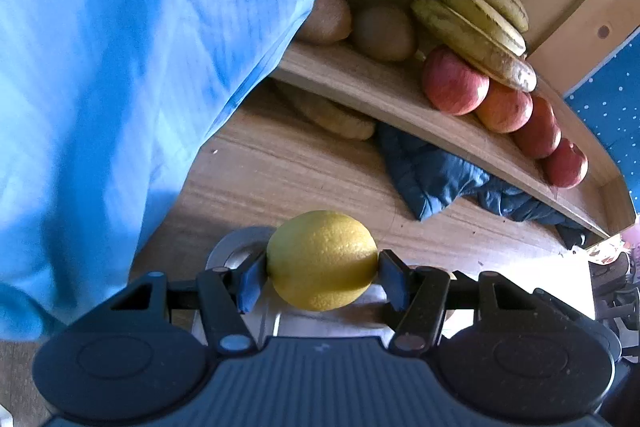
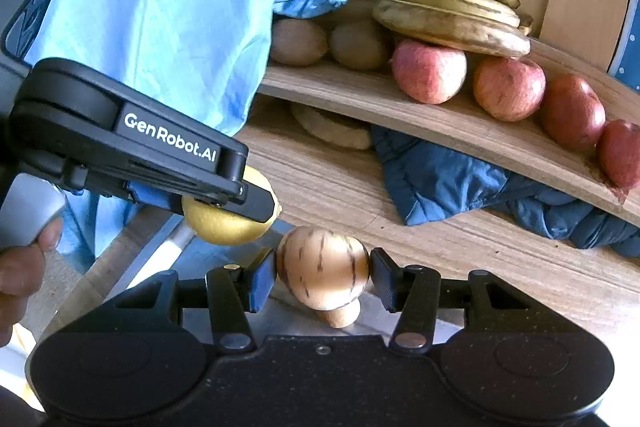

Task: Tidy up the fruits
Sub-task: 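Carry the lemon and pale striped fruit onto the steel tray and open both tools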

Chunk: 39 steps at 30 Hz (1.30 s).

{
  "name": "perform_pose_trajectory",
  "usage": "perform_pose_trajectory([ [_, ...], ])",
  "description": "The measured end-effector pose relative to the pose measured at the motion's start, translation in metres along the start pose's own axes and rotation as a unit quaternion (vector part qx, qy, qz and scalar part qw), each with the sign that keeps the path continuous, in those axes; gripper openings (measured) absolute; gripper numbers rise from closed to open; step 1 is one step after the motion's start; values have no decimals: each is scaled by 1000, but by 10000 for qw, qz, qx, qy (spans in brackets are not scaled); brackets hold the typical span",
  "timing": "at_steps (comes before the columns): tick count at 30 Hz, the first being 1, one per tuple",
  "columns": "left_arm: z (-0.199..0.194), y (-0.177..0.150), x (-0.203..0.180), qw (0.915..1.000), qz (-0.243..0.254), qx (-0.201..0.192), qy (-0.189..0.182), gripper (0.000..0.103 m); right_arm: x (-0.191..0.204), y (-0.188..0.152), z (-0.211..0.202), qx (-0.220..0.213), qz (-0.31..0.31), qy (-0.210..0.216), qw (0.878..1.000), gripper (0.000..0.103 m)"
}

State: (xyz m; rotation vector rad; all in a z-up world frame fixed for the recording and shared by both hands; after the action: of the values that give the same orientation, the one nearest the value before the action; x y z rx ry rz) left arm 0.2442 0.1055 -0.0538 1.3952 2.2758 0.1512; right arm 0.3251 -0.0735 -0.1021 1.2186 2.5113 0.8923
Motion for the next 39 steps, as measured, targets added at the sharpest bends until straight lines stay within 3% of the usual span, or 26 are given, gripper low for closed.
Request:
perform_pose_trajectory([
  [15, -12, -22, 14, 9999, -76, 131, 77, 64, 23, -13, -7, 37, -137, 71, 9999, 53],
  [18, -12, -26, 17, 9998, -92, 178, 80, 64, 26, -17, -10, 43, -156, 110, 9998, 46],
  [39, -12, -44, 20, 9989, -97, 415, 189, 65, 36, -30, -24, 157, -153, 11, 9998, 48],
])
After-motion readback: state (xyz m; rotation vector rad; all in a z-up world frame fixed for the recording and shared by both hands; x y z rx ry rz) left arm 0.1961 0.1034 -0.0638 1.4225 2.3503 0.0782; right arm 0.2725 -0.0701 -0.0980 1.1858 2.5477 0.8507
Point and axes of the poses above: each gripper's, at about its wrist camera, not at the fingertips, and z roughly the way its jaws point, x to its left, y to its top, the point moved 1 cm from there along z, roughly the way its jaws point, and after that the axes turned 3 degrees about x, right-handed, at the moved point
